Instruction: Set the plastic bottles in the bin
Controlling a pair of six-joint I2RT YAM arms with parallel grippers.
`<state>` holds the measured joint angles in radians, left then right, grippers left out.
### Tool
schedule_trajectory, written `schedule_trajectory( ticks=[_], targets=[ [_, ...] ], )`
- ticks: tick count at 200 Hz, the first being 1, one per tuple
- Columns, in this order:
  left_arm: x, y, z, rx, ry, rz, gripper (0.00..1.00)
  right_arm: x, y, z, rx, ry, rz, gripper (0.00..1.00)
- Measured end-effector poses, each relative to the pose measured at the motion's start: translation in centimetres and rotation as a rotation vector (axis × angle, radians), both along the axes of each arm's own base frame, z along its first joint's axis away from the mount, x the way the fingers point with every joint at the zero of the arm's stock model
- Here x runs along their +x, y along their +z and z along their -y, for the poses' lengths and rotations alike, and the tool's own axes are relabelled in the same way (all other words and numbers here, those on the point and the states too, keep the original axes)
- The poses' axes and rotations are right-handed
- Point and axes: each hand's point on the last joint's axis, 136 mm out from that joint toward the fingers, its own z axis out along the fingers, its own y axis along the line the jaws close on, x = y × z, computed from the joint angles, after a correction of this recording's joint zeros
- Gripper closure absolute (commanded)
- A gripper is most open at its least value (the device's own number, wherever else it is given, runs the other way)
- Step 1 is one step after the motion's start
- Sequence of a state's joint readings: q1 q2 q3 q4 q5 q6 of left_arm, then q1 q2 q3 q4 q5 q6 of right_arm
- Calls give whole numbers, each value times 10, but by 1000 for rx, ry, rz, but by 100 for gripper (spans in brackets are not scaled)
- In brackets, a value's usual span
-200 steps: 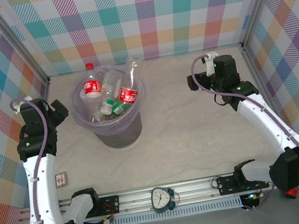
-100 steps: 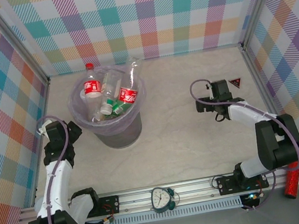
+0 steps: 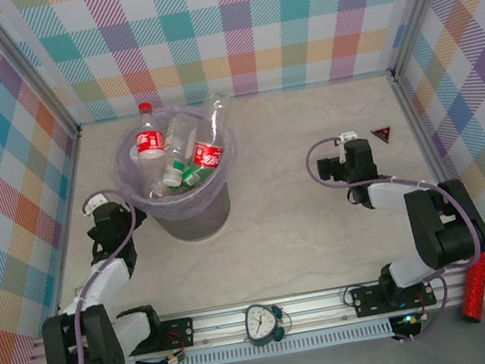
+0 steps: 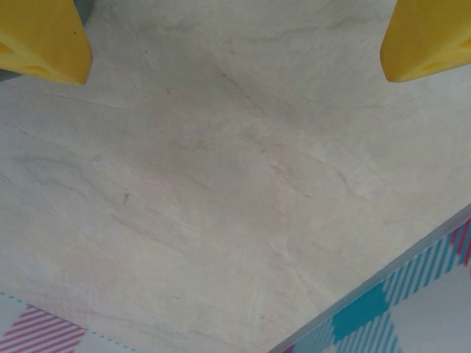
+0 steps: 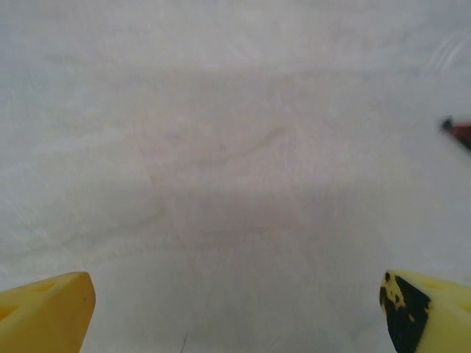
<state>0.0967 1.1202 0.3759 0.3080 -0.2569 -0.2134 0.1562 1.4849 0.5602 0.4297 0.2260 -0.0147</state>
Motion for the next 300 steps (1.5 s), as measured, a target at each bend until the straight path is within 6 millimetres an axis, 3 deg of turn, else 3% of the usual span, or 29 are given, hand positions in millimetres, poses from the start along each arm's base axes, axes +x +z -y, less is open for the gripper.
schedule_trajectory(
  ticks=[68, 115, 169, 244, 270, 300],
  targets=[
    [22, -5, 1, 102, -42, 60, 0, 4, 7, 4, -15, 6, 81, 1],
    [26, -1, 2, 130, -58, 87, 0, 2, 8, 4, 0, 23, 111, 1],
    [29, 4, 3, 151, -73, 103, 0, -8, -11, 24, 67, 10, 117, 1],
    [32, 3, 9, 163, -114, 101, 0, -6, -5, 16, 104, 43, 140, 1],
    [33, 2, 22, 163, -144, 98, 0, -6, -5, 16, 104, 44, 141, 1],
    [50, -11, 54, 184, -222, 66, 0, -6, -5, 16, 105, 45, 141, 1]
  ],
)
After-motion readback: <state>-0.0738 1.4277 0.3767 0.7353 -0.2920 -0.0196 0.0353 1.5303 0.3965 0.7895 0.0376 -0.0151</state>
